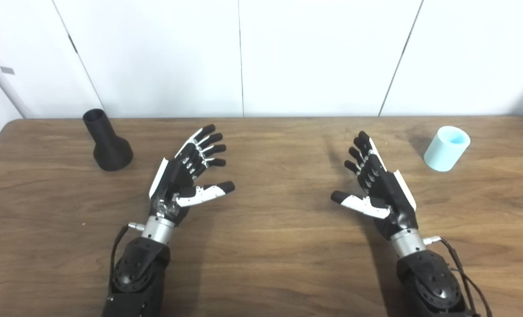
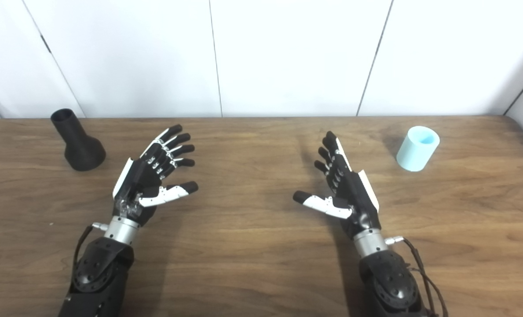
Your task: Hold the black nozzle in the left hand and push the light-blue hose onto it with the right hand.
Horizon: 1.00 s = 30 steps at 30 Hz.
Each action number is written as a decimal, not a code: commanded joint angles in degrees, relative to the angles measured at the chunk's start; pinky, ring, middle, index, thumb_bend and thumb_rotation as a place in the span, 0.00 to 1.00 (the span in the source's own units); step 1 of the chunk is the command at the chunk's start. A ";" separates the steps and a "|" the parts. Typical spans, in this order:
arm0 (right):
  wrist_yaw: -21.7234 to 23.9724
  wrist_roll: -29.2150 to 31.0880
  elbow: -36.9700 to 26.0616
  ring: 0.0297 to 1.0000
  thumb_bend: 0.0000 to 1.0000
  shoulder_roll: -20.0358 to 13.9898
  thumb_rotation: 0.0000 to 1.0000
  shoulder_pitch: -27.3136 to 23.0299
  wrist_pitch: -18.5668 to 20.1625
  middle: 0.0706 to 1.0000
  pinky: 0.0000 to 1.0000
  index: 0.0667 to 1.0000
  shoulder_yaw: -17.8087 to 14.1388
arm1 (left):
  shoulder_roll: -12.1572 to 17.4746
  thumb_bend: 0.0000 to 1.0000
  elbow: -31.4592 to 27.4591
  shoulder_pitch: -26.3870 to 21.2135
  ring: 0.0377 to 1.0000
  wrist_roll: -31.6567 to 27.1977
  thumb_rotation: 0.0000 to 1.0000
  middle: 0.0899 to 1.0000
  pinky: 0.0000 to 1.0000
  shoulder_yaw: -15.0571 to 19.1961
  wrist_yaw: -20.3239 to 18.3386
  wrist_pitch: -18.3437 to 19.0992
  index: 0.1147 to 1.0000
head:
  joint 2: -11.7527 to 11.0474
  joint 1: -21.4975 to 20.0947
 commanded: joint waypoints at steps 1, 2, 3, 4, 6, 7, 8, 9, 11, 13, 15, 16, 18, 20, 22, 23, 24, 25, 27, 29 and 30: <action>-0.17 0.04 -1.31 0.97 0.91 -0.27 0.25 -1.36 -1.33 0.99 0.91 1.00 -0.34 | -0.31 0.82 2.71 2.78 0.78 0.02 0.03 0.84 0.69 -0.06 0.22 -0.71 0.95 | 0.06 -0.05; -0.24 -0.11 -1.44 0.96 0.90 -0.25 0.24 -1.33 -1.28 0.99 0.91 1.00 -0.31 | -0.32 0.82 2.70 2.79 0.78 0.00 0.03 0.84 0.69 -0.06 0.22 -0.68 0.95 | 0.06 -0.05; -0.30 -0.22 -1.54 0.96 0.90 -0.24 0.24 -1.31 -1.24 0.99 0.91 1.00 -0.30 | -0.32 0.82 2.69 2.79 0.78 -0.02 0.03 0.84 0.69 -0.06 0.20 -0.65 0.95 | 0.06 -0.05; -0.29 -0.22 -1.62 0.96 0.90 -0.22 0.24 -1.29 -1.16 0.99 0.91 1.00 -0.29 | -0.31 0.81 2.70 2.78 0.79 -0.04 0.03 0.84 0.69 -0.08 0.15 -0.66 0.95 | 0.06 -0.05; -0.24 -0.24 -1.61 0.96 0.91 -0.22 0.25 -1.28 -1.18 0.99 0.91 1.00 -0.26 | -0.27 0.81 2.68 2.77 0.79 0.03 0.03 0.84 0.69 -0.12 0.14 -0.64 0.95 | 0.06 -0.05; -0.22 -0.28 -1.57 0.96 0.91 -0.24 0.25 -1.28 -1.21 0.99 0.91 1.00 -0.24 | -0.26 0.81 2.66 2.78 0.79 0.10 0.03 0.83 0.69 -0.14 0.15 -0.64 0.95 | 0.06 -0.05; -0.22 -0.33 -1.53 0.96 0.91 -0.25 0.25 -1.29 -1.24 0.99 0.91 1.00 -0.23 | -0.25 0.80 2.64 2.79 0.79 0.14 0.03 0.83 0.69 -0.15 0.17 -0.64 0.95 | 0.06 -0.05; -0.17 -0.28 -1.48 0.96 0.91 -0.25 0.24 -1.29 -1.21 0.99 0.91 1.00 -0.24 | -0.28 0.80 2.71 2.78 0.79 0.12 0.03 0.83 0.69 -0.12 0.19 -0.73 0.94 | 0.06 -0.05; -0.15 -0.25 -1.48 0.97 0.90 -0.20 0.24 -1.30 -1.08 0.99 0.91 1.00 -0.23 | -0.33 0.80 2.96 2.71 0.78 -0.06 0.02 0.82 0.69 -0.05 0.12 -0.95 0.93 | 0.06 -0.12; -0.25 -0.44 -1.58 0.96 0.90 -0.17 0.24 -1.28 -0.92 0.98 0.91 1.00 -0.20 | -0.34 0.80 3.08 2.69 0.78 0.02 0.02 0.82 0.69 -0.04 0.17 -1.06 0.92 | 0.06 -0.12; -0.22 -0.68 -1.35 0.96 0.90 -0.32 0.25 -1.33 -1.24 0.98 0.90 1.00 -0.18 | -0.45 0.80 3.23 2.66 0.77 0.07 0.01 0.81 0.69 -0.03 0.28 -1.04 0.90 | -0.33 1.44; -0.09 -0.55 -1.20 0.96 0.90 -0.41 0.25 -1.37 -1.46 0.98 0.90 1.00 -0.24 | -0.59 0.80 3.19 2.66 0.77 0.14 0.00 0.80 0.69 -0.04 0.44 -0.97 0.89 | -0.35 2.18; 0.47 0.39 -0.94 0.97 0.90 -0.83 0.25 -1.34 -1.31 0.99 0.90 1.00 -0.57 | -1.15 0.80 3.13 2.73 0.76 0.77 0.00 0.79 0.67 -0.23 1.04 -0.99 0.86 | -1.15 7.15; 1.15 1.81 -0.91 0.97 0.89 -1.46 0.24 -1.10 -0.86 0.99 0.92 1.00 -1.06 | -1.88 0.79 4.02 2.63 0.75 1.12 0.00 0.81 0.66 -0.65 1.17 -1.88 0.85 | -2.20 11.16; 2.53 3.51 0.79 0.98 0.86 -2.53 0.22 -1.09 -2.72 1.00 0.91 1.00 -1.63 | -2.81 0.80 6.81 1.97 0.75 1.99 0.00 0.81 0.65 -1.24 1.58 -3.56 0.84 | -5.15 18.97; 3.24 4.33 1.82 0.97 0.84 -2.94 0.20 -1.18 -3.48 1.00 0.92 1.00 -1.95 | -3.25 0.81 8.25 1.59 0.75 2.67 0.01 0.80 0.65 -1.50 1.93 -4.53 0.83 | -5.48 19.77; 3.92 5.42 2.73 0.97 0.83 -3.27 0.18 -1.28 -3.72 1.00 0.92 1.00 -2.40 | -3.86 0.82 9.82 1.13 0.74 3.43 0.02 0.79 0.64 -1.75 2.39 -5.50 0.81 | -7.29 23.43; 3.99 5.94 2.61 0.97 0.82 -3.42 0.16 -1.21 -2.85 1.00 0.90 1.00 -2.66 | -4.41 0.83 10.93 0.77 0.73 4.07 0.02 0.78 0.63 -1.95 2.79 -6.25 0.80 | -8.01 24.58; 3.86 6.73 0.61 0.96 0.81 -3.36 0.13 -0.83 -0.36 1.00 0.86 1.00 -2.86 | -5.22 0.84 11.72 0.47 0.72 5.46 0.02 0.76 0.62 -2.36 3.59 -7.07 0.77 | -8.98 25.98; 3.64 6.99 -2.45 0.91 0.72 -3.17 0.08 -0.45 1.95 0.98 0.75 1.00 -2.74 | -5.85 0.84 11.83 0.38 0.72 7.21 0.07 0.72 0.65 -2.85 4.74 -7.44 0.71 | -9.64 26.67; 3.50 6.67 -3.23 0.90 0.72 -3.16 0.08 -0.38 2.29 0.98 0.73 1.00 -2.67 | -6.06 0.84 11.95 0.31 0.72 7.86 0.07 0.72 0.65 -2.98 5.24 -7.56 0.71 | -9.75 26.73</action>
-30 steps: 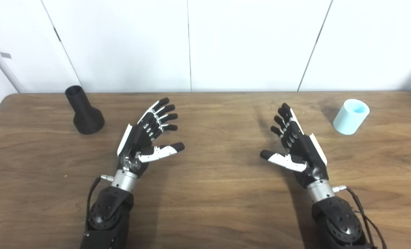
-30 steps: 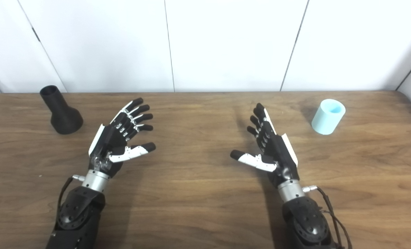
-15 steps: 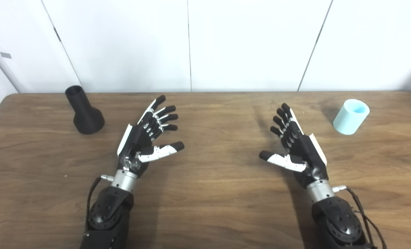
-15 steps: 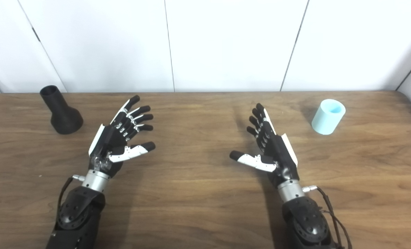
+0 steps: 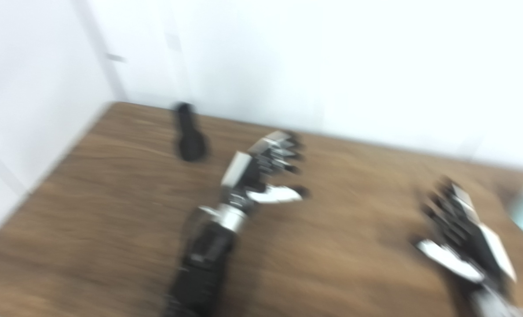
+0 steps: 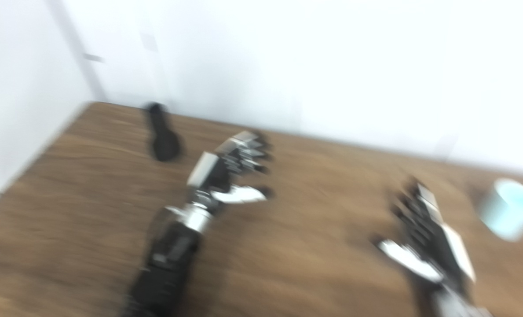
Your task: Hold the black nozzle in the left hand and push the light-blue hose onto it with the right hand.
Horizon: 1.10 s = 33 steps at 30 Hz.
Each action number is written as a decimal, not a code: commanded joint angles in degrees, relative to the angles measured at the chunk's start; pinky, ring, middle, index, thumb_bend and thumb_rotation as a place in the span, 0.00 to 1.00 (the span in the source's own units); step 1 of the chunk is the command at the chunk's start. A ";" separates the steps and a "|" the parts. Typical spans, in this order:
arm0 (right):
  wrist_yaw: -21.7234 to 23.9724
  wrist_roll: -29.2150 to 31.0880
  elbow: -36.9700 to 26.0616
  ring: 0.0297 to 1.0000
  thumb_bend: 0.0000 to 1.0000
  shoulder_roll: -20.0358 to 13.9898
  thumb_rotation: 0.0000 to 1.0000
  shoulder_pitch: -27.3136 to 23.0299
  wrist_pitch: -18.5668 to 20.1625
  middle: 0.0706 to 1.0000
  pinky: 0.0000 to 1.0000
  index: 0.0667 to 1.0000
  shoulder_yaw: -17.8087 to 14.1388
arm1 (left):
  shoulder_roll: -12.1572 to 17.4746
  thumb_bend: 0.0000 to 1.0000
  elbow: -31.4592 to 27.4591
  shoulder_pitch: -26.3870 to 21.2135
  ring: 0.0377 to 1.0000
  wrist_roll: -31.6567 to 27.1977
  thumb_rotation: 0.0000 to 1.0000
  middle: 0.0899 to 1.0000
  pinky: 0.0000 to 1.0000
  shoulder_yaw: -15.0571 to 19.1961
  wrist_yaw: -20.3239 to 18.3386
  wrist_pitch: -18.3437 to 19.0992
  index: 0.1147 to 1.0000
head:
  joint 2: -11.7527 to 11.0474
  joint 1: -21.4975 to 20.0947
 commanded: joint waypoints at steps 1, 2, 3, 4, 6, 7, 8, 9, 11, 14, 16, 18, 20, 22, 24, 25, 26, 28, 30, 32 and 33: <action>0.00 0.29 -2.55 0.88 0.71 -0.17 0.08 -1.62 -0.08 0.96 0.70 0.99 -0.01 | -2.27 0.84 4.75 4.83 0.73 1.24 0.08 0.71 0.66 -1.18 1.55 -1.20 0.70 | -0.25 0.09; -0.12 0.19 -2.63 0.86 0.71 -0.12 0.08 -1.64 -0.02 0.94 0.67 0.98 -0.05 | -2.38 0.84 4.85 4.75 0.73 1.80 0.09 0.71 0.66 -1.17 2.03 -1.34 0.69 | -0.37 0.14; -0.25 0.28 -2.96 0.84 0.71 0.03 0.09 -1.60 0.35 0.92 0.64 0.95 -0.08 | -2.58 0.83 4.83 4.70 0.72 2.38 0.09 0.70 0.66 -1.01 2.67 -1.55 0.69 | -0.40 0.18; -0.31 0.46 -3.20 0.82 0.73 0.15 0.12 -1.56 0.67 0.90 0.61 0.93 -0.12 | -2.94 0.82 4.61 4.71 0.70 2.83 0.10 0.69 0.63 -0.72 3.52 -1.57 0.68 | -0.47 0.24; -0.33 0.36 -3.28 0.81 0.75 0.24 0.13 -1.52 0.73 0.88 0.59 0.90 -0.16 | -3.79 0.79 3.75 4.89 0.63 4.38 0.07 0.65 0.54 -0.26 5.89 -1.29 0.65 | -0.79 0.17; -0.31 0.24 -3.33 0.80 0.73 0.26 0.11 -1.50 0.74 0.87 0.56 0.89 -0.12 | -4.11 0.75 3.24 4.95 0.55 5.56 0.07 0.61 0.47 -0.19 7.19 -1.39 0.62 | -0.83 0.17; -0.22 0.40 -3.45 0.79 0.73 0.32 0.09 -1.47 0.86 0.87 0.55 0.88 -0.09 | -4.31 0.72 2.70 5.01 0.51 6.64 0.06 0.59 0.43 -0.24 8.23 -1.53 0.61 | -0.83 0.17; -0.15 0.55 -3.56 0.79 0.73 0.37 0.08 -1.45 0.98 0.87 0.55 0.88 -0.08 | -4.38 0.72 2.36 5.04 0.50 7.33 0.06 0.58 0.42 -0.35 8.96 -1.63 0.61 | -0.83 0.17; -0.17 0.59 -3.64 0.78 0.71 0.44 0.07 -1.41 1.16 0.88 0.55 0.89 -0.08 | -4.14 0.70 0.38 4.99 0.50 9.78 0.06 0.58 0.42 -0.60 10.80 -1.73 0.60 | -0.87 0.17; -0.49 0.50 -3.80 0.78 0.70 0.60 0.06 -1.53 1.63 0.89 0.55 0.90 -0.18 | -3.62 0.69 -3.34 4.91 0.55 12.71 0.06 0.60 0.45 -0.41 13.03 -1.01 0.60 | -0.90 -0.02; -0.81 0.68 -4.09 0.78 0.71 0.74 0.06 -1.58 2.32 0.88 0.55 0.89 -0.38 | -2.87 0.70 -6.96 4.76 0.59 14.89 0.09 0.62 0.48 0.09 14.46 -0.67 0.62 | -0.83 0.04; -1.03 0.63 -4.11 0.77 0.72 0.73 0.05 -1.70 2.48 0.87 0.53 0.88 -0.51 | -1.45 0.70 -10.43 4.16 0.62 17.62 0.12 0.65 0.51 1.04 16.17 -0.68 0.64 | -0.82 0.22; -0.96 0.57 -3.83 0.77 0.72 0.58 0.05 -1.87 2.10 0.87 0.52 0.87 -0.54 | 0.47 0.70 -13.66 3.30 0.64 21.29 0.16 0.66 0.54 2.30 17.83 0.10 0.66 | -0.76 0.43; -0.73 1.08 -3.99 0.76 0.72 0.56 0.05 -1.94 2.29 0.87 0.51 0.87 -0.55 | 2.74 0.68 -16.93 2.17 0.66 23.72 0.16 0.68 0.56 3.79 18.30 2.09 0.67 | -0.79 0.71; -0.54 1.67 -4.10 0.75 0.72 0.65 0.04 -1.99 2.65 0.86 0.50 0.87 -0.55 | 5.07 0.69 -20.58 0.67 0.66 25.07 0.16 0.69 0.53 5.43 17.78 5.83 0.68 | -0.92 0.75; -0.58 1.76 -4.14 0.74 0.72 0.67 0.04 -2.03 2.81 0.86 0.49 0.86 -0.51 | 6.39 0.70 -22.27 -0.24 0.64 25.21 0.16 0.69 0.51 6.20 17.27 7.64 0.68 | -0.94 0.72; -0.57 1.87 -4.10 0.74 0.73 0.68 0.03 -2.07 2.85 0.86 0.48 0.86 -0.47 | 7.80 0.71 -24.02 -1.29 0.63 25.16 0.15 0.69 0.49 7.07 16.64 9.84 0.69 | -0.98 0.71; -0.47 2.00 -3.87 0.74 0.71 0.59 0.03 -2.21 2.70 0.86 0.49 0.86 -0.41 | 10.76 0.73 -26.50 -3.45 0.66 25.50 0.16 0.71 0.51 8.54 15.97 13.36 0.70 | -1.03 0.77; -0.40 2.04 -3.68 0.73 0.70 0.51 0.01 -2.37 2.52 0.86 0.49 0.85 -0.40 | 13.94 0.75 -27.63 -5.56 0.71 25.66 0.14 0.74 0.55 10.07 15.73 15.92 0.72 | -1.06 0.86; -0.35 2.14 -3.43 0.72 0.70 0.55 0.00 -2.53 2.41 0.85 0.49 0.86 -0.48 | 16.33 0.75 -27.73 -7.08 0.74 25.43 0.13 0.76 0.58 11.24 15.87 17.46 0.74 | -1.12 0.95; -0.46 2.09 -3.58 0.72 0.70 0.66 0.00 -2.58 2.64 0.85 0.49 0.86 -0.48 | 17.57 0.76 -27.80 -7.82 0.74 25.61 0.13 0.76 0.58 11.85 16.03 18.37 0.75 | -1.16 0.99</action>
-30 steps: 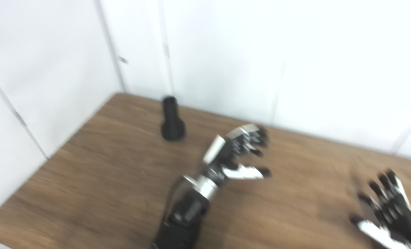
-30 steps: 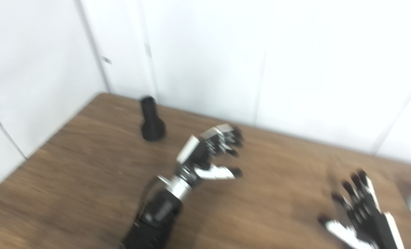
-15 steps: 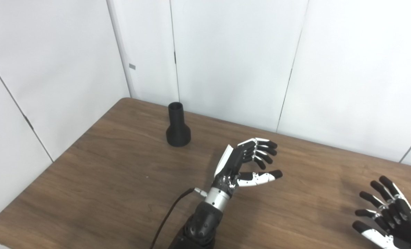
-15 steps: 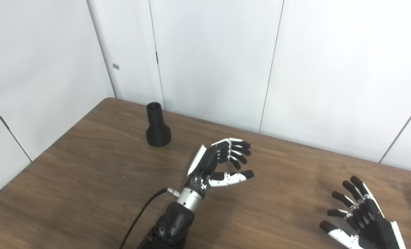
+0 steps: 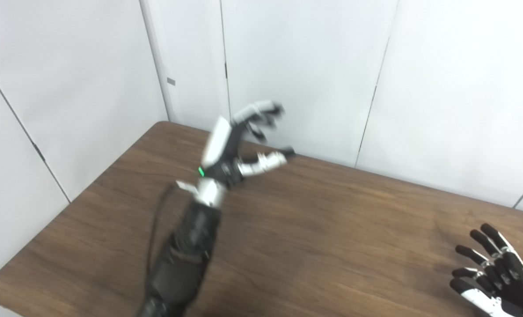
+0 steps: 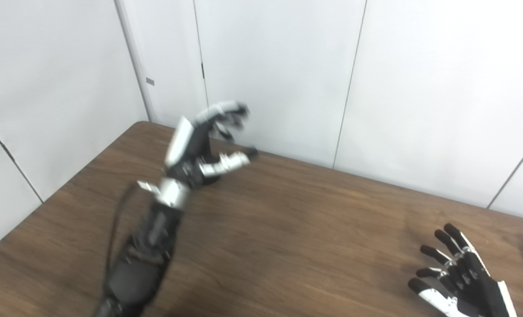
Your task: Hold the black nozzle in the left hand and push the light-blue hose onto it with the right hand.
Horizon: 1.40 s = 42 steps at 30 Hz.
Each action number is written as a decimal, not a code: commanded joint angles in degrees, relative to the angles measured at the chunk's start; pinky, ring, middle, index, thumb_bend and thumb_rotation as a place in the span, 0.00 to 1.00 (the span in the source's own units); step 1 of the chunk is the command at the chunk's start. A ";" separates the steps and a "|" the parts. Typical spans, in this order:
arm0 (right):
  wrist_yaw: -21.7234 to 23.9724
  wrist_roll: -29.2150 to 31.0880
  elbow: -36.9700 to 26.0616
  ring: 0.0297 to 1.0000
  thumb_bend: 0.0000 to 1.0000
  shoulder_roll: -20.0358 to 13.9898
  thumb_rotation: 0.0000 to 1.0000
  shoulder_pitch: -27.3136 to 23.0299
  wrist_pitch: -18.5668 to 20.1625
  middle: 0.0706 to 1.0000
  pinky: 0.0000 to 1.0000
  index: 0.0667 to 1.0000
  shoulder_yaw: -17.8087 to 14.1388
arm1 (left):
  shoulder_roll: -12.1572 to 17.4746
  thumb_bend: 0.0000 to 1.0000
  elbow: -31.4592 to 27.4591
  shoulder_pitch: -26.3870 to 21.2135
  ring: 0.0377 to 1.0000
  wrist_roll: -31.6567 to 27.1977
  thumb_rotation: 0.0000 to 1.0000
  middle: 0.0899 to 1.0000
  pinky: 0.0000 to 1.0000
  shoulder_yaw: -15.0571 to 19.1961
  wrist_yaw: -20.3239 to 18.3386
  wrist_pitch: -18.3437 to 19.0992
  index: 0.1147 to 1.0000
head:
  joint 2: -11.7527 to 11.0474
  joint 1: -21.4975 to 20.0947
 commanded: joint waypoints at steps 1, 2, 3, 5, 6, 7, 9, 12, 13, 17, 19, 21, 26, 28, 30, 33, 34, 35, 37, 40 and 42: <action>0.32 0.86 -1.59 0.72 0.69 -0.31 0.00 -1.71 -1.04 0.85 0.49 0.86 -0.46 | 2.16 0.75 -1.69 -2.64 0.72 0.51 0.13 0.76 0.56 1.18 0.77 1.35 0.74 | 0.01 0.03; 0.33 0.81 -1.62 0.72 0.68 -0.29 0.00 -1.77 -0.91 0.86 0.49 0.87 -0.43 | 2.85 0.76 -1.64 -3.05 0.71 0.58 0.13 0.76 0.56 1.55 0.93 1.92 0.74 | 0.01 0.03; 0.34 0.72 -1.51 0.73 0.68 -0.28 0.00 -1.87 -0.96 0.86 0.50 0.87 -0.38 | 3.42 0.76 -1.47 -3.40 0.71 0.72 0.13 0.75 0.56 1.84 1.17 2.22 0.73 | -0.07 0.08; 0.30 0.33 -1.33 0.72 0.67 -0.31 0.00 -2.03 -1.12 0.87 0.49 0.87 -0.25 | 5.00 0.77 -1.03 -3.96 0.71 4.27 0.17 0.75 0.55 2.12 2.79 3.16 0.74 | -0.17 0.13; 0.33 0.31 -1.29 0.72 0.66 -0.29 0.00 -2.10 -1.23 0.87 0.49 0.88 -0.21 | 5.76 0.76 -0.85 -4.16 0.71 5.59 0.18 0.76 0.56 2.34 3.35 3.66 0.74 | -0.20 0.16; 0.25 -0.08 -1.08 0.72 0.65 -0.30 0.00 -2.20 -1.71 0.88 0.49 0.88 -0.14 | 6.51 0.75 -0.53 -4.31 0.73 5.87 0.19 0.77 0.57 2.78 3.50 4.01 0.76 | -0.24 0.15; -0.03 -0.63 -0.92 0.73 0.66 -0.27 0.00 -2.34 -2.00 0.88 0.50 0.89 -0.07 | 7.37 0.75 0.07 -4.46 0.74 5.41 0.21 0.80 0.57 3.26 3.51 4.33 0.79 | -0.33 0.15; -0.59 -0.73 -1.69 0.73 0.65 0.02 0.00 -2.49 -0.87 0.88 0.50 0.89 -0.07 | 8.14 0.77 1.22 -4.51 0.72 5.19 0.20 0.78 0.58 3.25 3.57 4.79 0.78 | -0.38 0.10; -0.54 -0.47 -1.78 0.73 0.65 0.07 0.00 -2.54 -0.73 0.88 0.49 0.88 -0.08 | 8.42 0.77 1.58 -4.37 0.72 5.53 0.20 0.78 0.58 2.99 3.57 4.99 0.78 | -0.38 0.10; -0.32 -0.44 -1.89 0.73 0.64 0.03 0.00 -2.58 -1.13 0.88 0.48 0.89 -0.01 | 9.72 0.80 1.70 -3.76 0.82 6.23 0.25 0.83 0.72 1.73 0.52 9.41 0.85 | -0.38 0.10; -0.36 -0.54 -2.10 0.73 0.63 0.05 0.00 -2.51 -1.23 0.89 0.48 0.90 0.01 | 9.82 0.83 1.57 -3.59 0.87 4.71 0.25 0.86 0.80 1.65 -1.04 11.21 0.89 | -0.40 -0.19; -0.44 -0.28 -2.41 0.74 0.64 0.08 0.00 -2.45 -0.89 0.90 0.50 0.92 -0.13 | 9.74 0.87 1.49 -3.54 0.88 3.74 0.26 0.86 0.82 1.83 -1.83 12.60 0.88 | -0.22 -0.10; -0.67 -0.62 -2.84 0.71 0.64 0.06 0.00 -2.43 -0.74 0.89 0.48 0.91 -0.09 | 10.68 0.94 2.62 -3.45 0.96 4.11 0.33 0.96 0.85 1.10 -3.28 16.65 0.96 | -0.05 -0.06; -1.04 -0.73 -3.84 0.70 0.64 0.25 0.00 -2.31 0.34 0.88 0.46 0.88 0.02 | 10.84 0.99 3.79 -3.50 0.99 3.69 0.35 0.99 0.91 1.22 -3.11 17.96 0.99 | -0.05 -0.06; -1.15 -0.62 -4.46 0.70 0.63 0.31 0.00 -2.19 0.99 0.89 0.47 0.87 -0.02 | 10.86 1.00 4.77 -3.52 1.00 3.19 0.35 1.00 0.96 1.38 -2.94 18.96 1.00 | 0.34 -0.09; -1.05 -0.93 -4.47 0.71 0.62 0.10 0.00 -2.18 1.06 0.88 0.48 0.87 0.04 | 11.11 1.00 6.53 -3.47 1.00 3.27 0.38 1.00 0.97 0.83 -2.99 19.91 1.00 | 0.45 -0.08; -1.69 -1.88 -4.80 0.71 0.61 0.19 0.00 -2.19 1.79 0.88 0.49 0.87 0.17 | 11.07 1.00 7.21 -3.34 1.00 2.77 0.37 1.00 0.97 0.71 -3.14 19.66 1.00 | 0.45 -0.08; -2.34 -2.69 -5.15 0.69 0.64 0.32 0.00 -2.21 2.62 0.87 0.48 0.85 0.23 | 11.03 1.00 7.84 -3.16 1.00 2.51 0.36 1.00 0.96 0.53 -3.18 19.41 1.00 | 0.57 -0.07; -3.09 -4.15 -5.43 0.66 0.70 0.38 0.01 -2.29 3.13 0.82 0.47 0.80 0.38 | 11.05 1.00 9.34 -2.75 1.00 2.64 0.35 1.00 0.94 -0.13 -3.00 18.99 1.00 | 0.81 -0.02; -3.33 -4.58 -5.92 0.64 0.74 0.48 0.01 -2.27 3.82 0.80 0.46 0.78 0.36 | 10.88 1.00 11.30 -2.40 1.00 2.18 0.35 1.00 0.93 -0.56 -2.52 18.25 1.00 | 0.81 -0.02; -3.23 -4.43 -6.39 0.64 0.73 0.56 0.02 -2.11 4.13 0.80 0.47 0.78 0.30 | 10.48 1.00 12.57 -2.08 1.00 1.70 0.35 1.00 0.91 -0.68 -2.00 17.60 1.00 | 1.11 0.02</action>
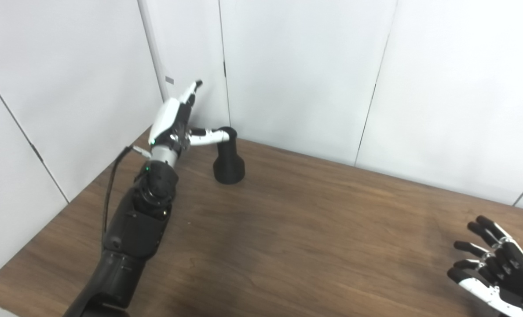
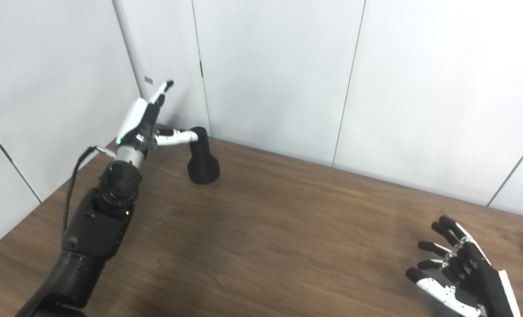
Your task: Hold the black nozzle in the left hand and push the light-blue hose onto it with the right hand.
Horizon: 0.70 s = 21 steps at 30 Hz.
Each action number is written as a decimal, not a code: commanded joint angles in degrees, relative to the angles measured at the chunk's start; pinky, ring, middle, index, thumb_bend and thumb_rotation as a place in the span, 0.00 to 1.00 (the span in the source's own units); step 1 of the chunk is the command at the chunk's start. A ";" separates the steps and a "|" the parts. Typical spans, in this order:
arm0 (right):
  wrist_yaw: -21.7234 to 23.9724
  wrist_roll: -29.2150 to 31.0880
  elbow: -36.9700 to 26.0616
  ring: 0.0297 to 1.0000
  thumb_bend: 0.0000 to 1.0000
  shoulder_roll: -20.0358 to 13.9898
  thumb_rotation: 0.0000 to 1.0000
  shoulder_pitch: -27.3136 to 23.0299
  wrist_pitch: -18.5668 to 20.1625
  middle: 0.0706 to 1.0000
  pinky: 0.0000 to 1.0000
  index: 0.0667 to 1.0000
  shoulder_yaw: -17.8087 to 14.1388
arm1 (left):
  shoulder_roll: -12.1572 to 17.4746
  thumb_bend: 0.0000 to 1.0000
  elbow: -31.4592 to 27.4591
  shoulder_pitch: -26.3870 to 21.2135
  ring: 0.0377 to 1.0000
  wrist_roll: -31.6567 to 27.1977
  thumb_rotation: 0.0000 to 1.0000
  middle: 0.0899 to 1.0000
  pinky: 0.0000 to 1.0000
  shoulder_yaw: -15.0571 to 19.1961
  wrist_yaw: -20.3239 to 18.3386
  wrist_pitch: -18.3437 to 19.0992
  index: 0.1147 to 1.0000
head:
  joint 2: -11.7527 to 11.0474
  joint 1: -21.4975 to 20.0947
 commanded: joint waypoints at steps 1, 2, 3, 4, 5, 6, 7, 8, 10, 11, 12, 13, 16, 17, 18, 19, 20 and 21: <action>-0.28 0.36 -2.84 0.63 0.73 0.09 0.01 -1.50 -0.35 0.80 0.47 0.78 -0.23 | 1.08 1.00 0.31 -1.46 1.00 -0.50 0.34 1.00 0.91 0.22 2.13 -2.39 1.00 | 0.11 -0.11; -0.24 0.42 -3.20 0.63 0.72 0.13 0.01 -1.40 -0.08 0.80 0.46 0.78 -0.20 | 0.83 1.00 1.02 -1.16 1.00 -0.65 0.34 1.00 0.92 0.07 2.49 -2.77 1.00 | 0.17 -0.14; -0.11 0.54 -3.43 0.63 0.71 0.14 0.00 -1.34 -0.03 0.81 0.46 0.78 -0.15 | 0.63 1.00 1.98 -0.94 1.00 -0.69 0.35 1.00 0.92 -0.16 2.87 -3.11 1.00 | 0.17 -0.14; -0.01 0.68 -3.61 0.63 0.70 0.15 0.00 -1.27 0.07 0.81 0.46 0.78 -0.14 | 0.47 1.00 2.92 -0.74 1.00 -0.75 0.35 1.00 0.91 -0.39 3.32 -3.55 1.00 | 0.24 -0.18; 0.07 0.84 -3.76 0.63 0.69 0.16 0.00 -1.21 0.23 0.82 0.46 0.78 -0.18 | 0.37 1.00 3.85 -0.56 1.00 -0.76 0.36 1.00 0.90 -0.66 3.79 -4.17 1.00 | 0.31 -0.23; 0.09 0.90 -3.88 0.64 0.69 0.18 0.00 -1.18 0.36 0.82 0.46 0.79 -0.21 | 0.25 1.00 4.83 -0.39 0.99 -0.67 0.36 1.00 0.89 -0.94 4.45 -4.97 1.00 | 0.35 -0.26; 0.08 0.94 -4.03 0.64 0.68 0.19 0.00 -1.14 0.54 0.83 0.47 0.79 -0.23 | 0.05 1.00 5.55 -0.21 0.98 -0.72 0.35 0.99 0.88 -1.13 5.02 -5.64 1.00 | 0.40 -0.32; 0.08 1.03 -4.22 0.64 0.68 0.23 0.00 -1.12 0.81 0.83 0.47 0.79 -0.26 | -0.28 1.00 6.08 -0.06 0.97 -0.82 0.35 0.99 0.88 -1.21 5.53 -5.97 1.00 | 0.40 -0.32; 0.11 1.19 -4.59 0.64 0.67 0.30 0.00 -1.12 1.29 0.84 0.47 0.79 -0.31 | -0.83 1.00 7.09 0.09 0.95 -1.05 0.34 0.97 0.87 -1.39 6.51 -6.69 0.99 | 0.40 -0.32; 0.10 1.17 -4.83 0.64 0.67 0.30 0.00 -1.11 1.63 0.84 0.47 0.80 -0.31 | -1.01 1.00 7.52 0.14 0.94 -1.03 0.33 0.97 0.86 -1.54 6.89 -6.98 0.99 | 0.40 -0.32; 0.04 0.98 -5.15 0.64 0.66 0.24 0.00 -1.05 1.94 0.84 0.48 0.80 -0.27 | -1.20 1.00 7.84 0.19 0.93 -1.16 0.33 0.96 0.85 -1.63 7.05 -7.12 0.98 | 0.66 -0.41; 0.00 0.80 -5.42 0.65 0.66 0.19 0.00 -1.00 2.14 0.84 0.48 0.80 -0.24 | -1.34 1.00 8.08 0.24 0.92 -1.24 0.32 0.95 0.83 -1.74 7.13 -7.17 0.97 | 0.78 -0.41; -0.17 0.69 -6.07 0.65 0.65 0.29 0.00 -0.91 2.70 0.85 0.48 0.81 -0.24 | -1.32 1.00 9.14 0.36 0.88 -0.26 0.35 0.90 0.78 -2.83 7.69 -7.44 0.94 | 0.78 -0.41; -0.24 0.67 -6.25 0.65 0.65 0.35 0.00 -0.90 2.91 0.85 0.49 0.81 -0.25 | -1.24 1.00 9.48 0.40 0.86 0.15 0.36 0.88 0.76 -3.26 7.99 -7.57 0.92 | 0.78 -0.41; -0.25 0.65 -6.50 0.65 0.65 0.35 0.00 -0.86 3.11 0.85 0.49 0.81 -0.24 | -1.33 1.00 9.88 0.48 0.85 0.40 0.36 0.87 0.75 -3.60 8.36 -7.69 0.91 | 1.05 -0.52; -0.26 0.60 -6.79 0.65 0.64 0.34 0.00 -0.83 3.39 0.85 0.49 0.81 -0.23 | -1.40 1.00 10.25 0.54 0.86 0.68 0.36 0.88 0.74 -3.96 8.59 -7.51 0.90 | 1.09 -0.55; -0.26 0.58 -7.01 0.66 0.64 0.34 0.00 -0.79 3.61 0.85 0.50 0.81 -0.22 | -1.43 1.00 10.46 0.59 0.87 0.82 0.36 0.89 0.75 -4.22 8.73 -7.32 0.89 | 1.14 -0.55; -0.34 0.45 -7.29 0.66 0.64 0.38 0.00 -0.77 3.89 0.85 0.51 0.81 -0.21 | -1.44 1.00 10.68 0.64 0.88 0.94 0.36 0.89 0.75 -4.52 8.64 -6.84 0.89 | 1.14 -0.55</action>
